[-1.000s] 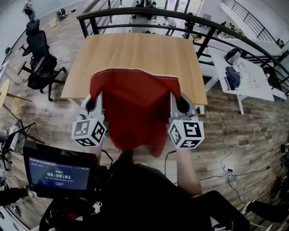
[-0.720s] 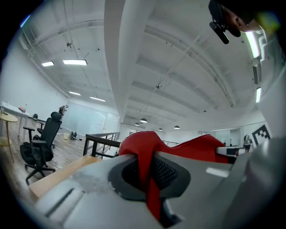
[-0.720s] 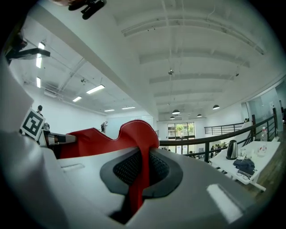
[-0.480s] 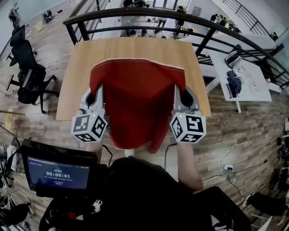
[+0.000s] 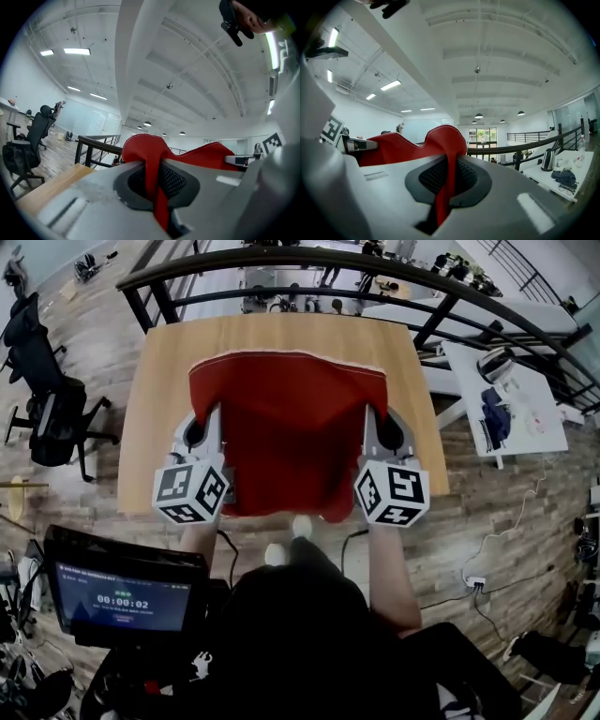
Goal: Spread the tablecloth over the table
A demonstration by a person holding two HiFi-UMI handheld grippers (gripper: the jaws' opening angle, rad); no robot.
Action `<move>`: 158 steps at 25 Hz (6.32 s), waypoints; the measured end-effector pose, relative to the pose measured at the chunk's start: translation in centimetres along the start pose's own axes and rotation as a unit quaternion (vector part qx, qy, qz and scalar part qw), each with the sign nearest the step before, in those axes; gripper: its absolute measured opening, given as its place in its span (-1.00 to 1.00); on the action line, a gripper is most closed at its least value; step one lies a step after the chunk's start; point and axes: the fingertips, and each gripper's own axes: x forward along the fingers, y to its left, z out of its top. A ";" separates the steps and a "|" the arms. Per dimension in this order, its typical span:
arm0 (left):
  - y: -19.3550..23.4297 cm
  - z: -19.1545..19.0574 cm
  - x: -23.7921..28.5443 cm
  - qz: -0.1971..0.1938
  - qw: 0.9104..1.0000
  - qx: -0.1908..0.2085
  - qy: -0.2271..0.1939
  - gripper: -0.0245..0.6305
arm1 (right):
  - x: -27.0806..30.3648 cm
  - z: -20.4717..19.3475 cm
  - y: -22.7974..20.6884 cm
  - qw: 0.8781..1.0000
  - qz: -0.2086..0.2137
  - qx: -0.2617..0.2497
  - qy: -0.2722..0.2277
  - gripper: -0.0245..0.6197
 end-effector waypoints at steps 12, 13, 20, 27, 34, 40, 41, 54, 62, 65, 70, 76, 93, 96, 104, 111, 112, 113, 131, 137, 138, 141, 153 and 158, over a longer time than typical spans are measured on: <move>7.7 -4.0 21.4 0.051 0.997 0.010 0.060 -0.90 | 21.4 -5.1 -8.3 0.999 0.014 0.022 0.047 -0.89; 8.5 -4.5 23.8 0.061 0.996 0.013 0.063 -0.90 | 23.9 -5.8 -9.1 0.998 0.016 0.026 0.052 -0.89; 16.0 -9.9 37.1 0.106 0.991 0.006 0.087 -0.90 | 40.1 -11.5 -11.6 0.996 0.011 0.023 0.086 -0.89; 23.7 -14.0 47.4 0.107 0.987 0.020 0.119 -0.90 | 53.2 -15.6 -11.6 0.992 0.015 -0.040 0.115 -0.89; 29.0 -17.6 58.5 0.088 0.981 0.054 0.166 -0.90 | 65.0 -20.1 -13.5 0.981 0.029 -0.126 0.147 -0.89; 31.7 -19.5 65.3 0.080 0.972 0.091 0.199 -0.90 | 72.3 -23.6 -14.7 0.975 0.012 -0.104 0.195 -0.89; 31.8 -21.3 65.4 0.075 0.971 0.079 0.214 -0.90 | 72.4 -25.3 -14.6 0.972 0.016 -0.105 0.208 -0.89; 21.3 -27.2 58.4 -0.005 0.965 0.086 0.249 0.10 | 61.4 -34.0 -6.9 0.940 0.176 -0.103 0.273 0.06; 17.6 -28.9 49.4 0.069 0.973 0.026 0.219 -0.12 | 47.4 -33.0 -9.9 0.958 0.116 -0.034 0.260 -0.13; 13.0 -29.6 45.8 0.012 0.971 0.009 0.239 -0.26 | 41.3 -33.0 -13.7 0.964 0.060 -0.009 0.258 -0.16; 3.4 -33.0 41.5 -0.117 0.951 0.044 0.284 -0.90 | 33.0 -33.5 -16.6 0.966 0.006 0.011 0.257 -0.34; -6.7 -35.7 32.9 -0.248 0.907 0.040 0.339 -0.90 | 17.7 -34.8 -18.0 0.955 -0.073 0.057 0.283 -0.35; -13.2 -43.9 16.6 -0.188 0.870 0.095 0.445 -0.36 | 5.2 -42.0 -22.1 0.921 -0.090 0.069 0.373 -0.24; -11.3 -42.6 16.5 -0.118 0.896 0.093 0.419 -0.50 | 5.0 -42.2 -20.8 0.921 -0.055 0.050 0.383 -0.45; -5.0 -41.6 14.3 0.034 0.896 0.054 0.439 -0.91 | 4.2 -40.6 -22.5 0.926 0.009 0.024 0.376 -0.88; -12.2 -41.1 14.0 -0.081 0.902 0.015 0.424 -0.92 | 4.3 -34.1 -28.2 0.943 -0.043 -0.065 0.324 -0.88; -12.7 -41.1 14.5 -0.082 0.905 0.018 0.417 -0.92 | 4.2 -33.3 -30.0 0.941 -0.062 -0.087 0.321 -0.88; -12.8 -41.2 15.0 -0.077 0.907 0.016 0.413 -0.92 | 4.2 -32.5 -31.8 0.937 -0.076 -0.111 0.321 -0.88; -11.5 -44.9 14.5 -0.066 0.864 0.106 0.488 -0.91 | 2.3 -35.0 -47.7 0.880 -0.084 -0.265 0.385 -0.88; -22.2 -44.7 18.1 -0.099 0.873 0.084 0.469 -0.91 | 5.5 -35.3 -46.1 0.916 -0.005 -0.218 0.338 -0.87; -24.6 -45.3 18.5 -0.112 0.873 0.078 0.469 -0.92 | 5.4 -35.8 -45.4 0.916 0.013 -0.220 0.336 -0.87; -29.0 -47.6 19.0 -0.120 0.862 0.069 0.487 -0.92 | 4.9 -36.4 -46.4 0.911 0.032 -0.240 0.335 -0.87; -28.8 -48.9 16.4 -0.075 0.862 0.050 0.498 -0.91 | -1.0 -37.9 -42.6 0.916 0.180 -0.073 0.350 -0.57; -28.7 -48.9 15.1 -0.067 0.851 0.055 0.518 -0.91 | -1.0 -41.1 -34.9 0.885 0.262 -0.075 0.377 -0.62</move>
